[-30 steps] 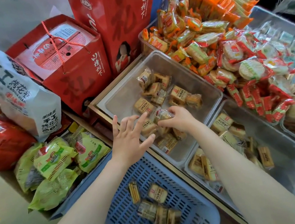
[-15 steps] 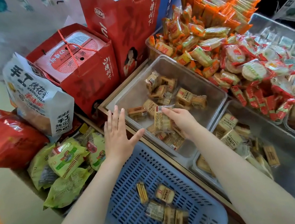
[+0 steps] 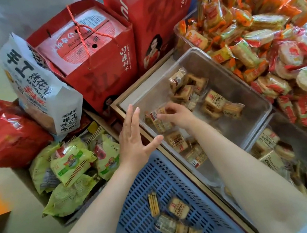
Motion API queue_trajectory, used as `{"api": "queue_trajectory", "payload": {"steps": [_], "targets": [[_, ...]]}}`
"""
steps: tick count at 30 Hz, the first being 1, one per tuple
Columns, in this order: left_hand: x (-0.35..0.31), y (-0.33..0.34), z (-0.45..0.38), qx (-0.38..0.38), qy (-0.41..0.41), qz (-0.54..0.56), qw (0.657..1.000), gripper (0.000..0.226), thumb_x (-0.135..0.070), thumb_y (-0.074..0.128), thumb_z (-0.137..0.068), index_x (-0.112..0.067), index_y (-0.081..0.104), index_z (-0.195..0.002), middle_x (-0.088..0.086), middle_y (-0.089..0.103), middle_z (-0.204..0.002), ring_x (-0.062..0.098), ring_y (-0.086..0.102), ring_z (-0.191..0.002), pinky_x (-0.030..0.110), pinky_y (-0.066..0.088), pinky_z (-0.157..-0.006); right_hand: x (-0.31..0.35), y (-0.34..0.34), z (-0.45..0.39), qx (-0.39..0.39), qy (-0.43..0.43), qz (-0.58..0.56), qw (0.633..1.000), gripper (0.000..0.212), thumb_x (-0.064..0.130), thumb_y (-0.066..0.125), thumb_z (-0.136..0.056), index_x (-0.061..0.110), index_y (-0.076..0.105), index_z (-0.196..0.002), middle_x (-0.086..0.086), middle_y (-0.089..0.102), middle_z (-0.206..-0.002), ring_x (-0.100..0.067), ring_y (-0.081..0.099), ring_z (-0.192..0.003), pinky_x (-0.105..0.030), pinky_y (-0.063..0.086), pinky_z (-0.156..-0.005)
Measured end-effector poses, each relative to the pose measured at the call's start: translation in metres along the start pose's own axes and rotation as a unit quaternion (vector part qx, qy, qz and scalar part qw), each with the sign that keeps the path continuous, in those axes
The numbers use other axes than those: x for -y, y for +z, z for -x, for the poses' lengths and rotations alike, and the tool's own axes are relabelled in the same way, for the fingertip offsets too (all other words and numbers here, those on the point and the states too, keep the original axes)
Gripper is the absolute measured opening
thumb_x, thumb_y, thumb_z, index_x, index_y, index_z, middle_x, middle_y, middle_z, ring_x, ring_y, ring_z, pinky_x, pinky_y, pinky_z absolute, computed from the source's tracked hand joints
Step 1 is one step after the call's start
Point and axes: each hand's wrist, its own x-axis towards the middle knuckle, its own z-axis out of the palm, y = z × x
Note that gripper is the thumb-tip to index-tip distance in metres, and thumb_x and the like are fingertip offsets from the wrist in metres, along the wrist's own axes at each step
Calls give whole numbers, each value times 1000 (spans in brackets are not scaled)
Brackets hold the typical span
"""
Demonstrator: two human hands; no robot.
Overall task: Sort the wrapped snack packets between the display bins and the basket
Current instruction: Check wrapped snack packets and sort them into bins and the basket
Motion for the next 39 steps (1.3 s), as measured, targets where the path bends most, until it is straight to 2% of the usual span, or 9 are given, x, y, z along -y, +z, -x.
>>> {"api": "queue_trajectory", "payload": {"steps": [3, 7, 10, 14, 19, 24, 29, 35, 39], "targets": [[1, 3, -1, -8, 11, 18, 1000, 95, -65, 56, -88, -33, 5, -162, -22, -12, -168, 3, -2, -156, 55, 23, -123, -4, -1, -8, 10, -18, -7, 1000, 61, 38, 82, -82, 26, 52, -133, 11, 61, -120, -13, 57, -113, -33, 48, -93], [2, 7, -2, -18, 19, 32, 999, 89, -63, 56, -88, -40, 7, -158, -25, -14, -166, 4, 0, -156, 56, 24, -123, -2, 0, -12, 19, -36, 61, 997, 68, 51, 73, -88, 19, 51, -143, 7, 55, -128, -12, 51, -116, -30, 44, -93], [2, 7, -2, -19, 21, 34, 999, 89, -63, 56, -88, -39, 8, -158, -27, -15, -165, 5, 0, -156, 56, 24, -123, 1, 5, -13, 6, -35, 101, 994, 60, 56, 70, -88, 14, 59, -130, 9, 53, -112, -9, 53, -101, -29, 44, -92], [3, 5, -1, -19, 29, 32, 999, 89, -61, 57, -89, -37, 9, -159, -23, -14, -166, 5, 0, -156, 55, 25, -123, 2, 10, -12, -4, -44, 149, 988, 74, 82, 62, -70, 18, 64, -107, 1, 61, -110, -17, 61, -97, -41, 55, -93], [4, 4, -1, -10, 28, 34, 999, 90, -61, 58, -89, -36, 9, -159, -22, -14, -167, 5, -1, -157, 55, 24, -123, 5, 9, -4, 26, -36, 106, 993, 53, 64, 66, -87, 20, 60, -116, 5, 66, -107, -17, 64, -102, -34, 54, -87], [3, 3, -1, -8, 18, 32, 999, 94, -63, 57, -89, -26, 10, -162, -25, -16, -166, 0, -3, -155, 49, 22, -125, 12, 11, 2, 97, -21, 204, 974, 78, 65, 69, -83, 19, 51, -143, -2, 59, -137, -24, 53, -127, -47, 46, -108], [3, 1, 0, 1, 25, 29, 999, 95, -68, 54, -90, -26, 9, -162, -22, -15, -167, 2, -2, -156, 50, 22, -125, 21, 3, 5, 134, 20, 252, 958, 100, 89, 58, -67, 19, 58, -139, -2, 64, -133, -22, 60, -120, -46, 51, -102], [6, 2, -2, 0, 38, 28, 999, 89, -78, 45, -89, -38, 7, -159, -24, -16, -166, -3, -4, -153, 53, 27, -122, 7, -4, 18, 104, 35, 178, 978, 65, 71, 54, -91, 14, 70, -117, -5, 71, -118, -22, 65, -108, -42, 50, -97], [2, 1, 1, -10, 42, -8, 999, 97, -76, 42, -92, -20, 5, -163, -12, -13, -169, 3, -4, -156, 53, 28, -122, -5, -2, 33, 51, 51, 89, 993, 48, 64, 53, -92, 27, 72, -116, 1, 69, -122, -22, 62, -116, -44, 48, -102]]}}
